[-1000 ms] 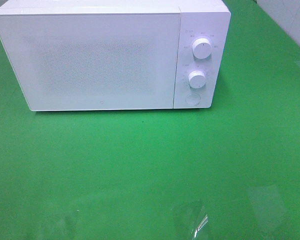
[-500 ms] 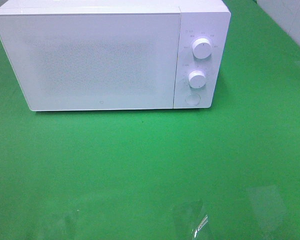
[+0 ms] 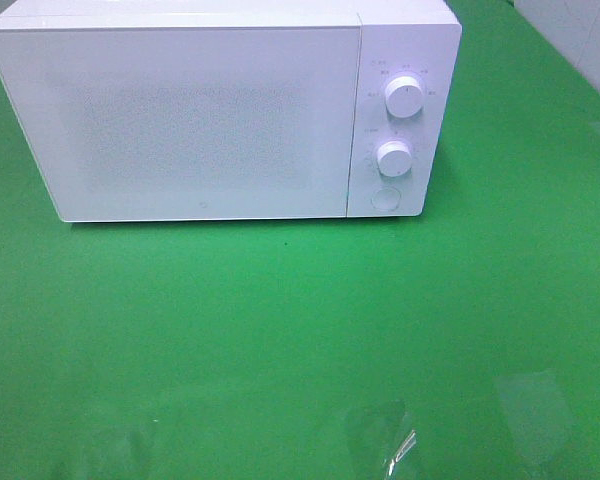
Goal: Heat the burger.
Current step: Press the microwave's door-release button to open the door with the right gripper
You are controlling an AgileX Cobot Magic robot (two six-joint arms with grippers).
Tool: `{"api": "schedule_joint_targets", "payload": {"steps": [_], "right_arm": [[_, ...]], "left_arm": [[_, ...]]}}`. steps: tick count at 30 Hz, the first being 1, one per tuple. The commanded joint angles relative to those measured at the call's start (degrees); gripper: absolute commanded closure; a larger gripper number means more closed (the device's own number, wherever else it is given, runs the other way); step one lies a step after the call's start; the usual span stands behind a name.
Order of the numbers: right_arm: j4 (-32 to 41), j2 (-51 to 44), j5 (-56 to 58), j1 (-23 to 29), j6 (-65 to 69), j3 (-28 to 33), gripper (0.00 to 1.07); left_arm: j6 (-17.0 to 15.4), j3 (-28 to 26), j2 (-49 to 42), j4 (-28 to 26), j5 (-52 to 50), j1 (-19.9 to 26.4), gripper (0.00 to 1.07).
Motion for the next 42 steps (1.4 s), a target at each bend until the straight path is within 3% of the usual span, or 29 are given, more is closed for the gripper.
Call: {"api": "schedule_joint_targets", "payload": {"steps": [1,19,25,34,36,42], "right_arm": [[0.00,3.78,-5.90,-0.11,-0.57,-0.46,0.36],[-0.52,22.92,-20.57,-0.11,-0.57,-0.23,0.36],[-0.46,29.97,-42.46,-0.11,-0.57,7.28,0.36],[-0.46,35.92,-60.22,-0.11,-0.57,11.92,0.36],[-0.52,40.62,-72.94,-0.11,-0.57,14.95,0.36],[-0.52,50.02,-87.15,-0.11,-0.74,17.65,0.36]], "left_arm": [[0.06,0.06,-0.92,-0.23,-0.57,0.17,0.08],[0.06,0.06,-0.92,-0.23,-0.57,0.17,0.08],[0.06,0.06,-0.92,-0.23,-0.57,0.17,0.08],[0.06,0.06,-0.92,-0.23,-0.57,0.17,0.08],[0.06,0.06,-0.92,-0.23,-0.57,0.17,0.08],[0.06,0.06,-0.92,-0.29,-0.57,0.17,0.08]]}}
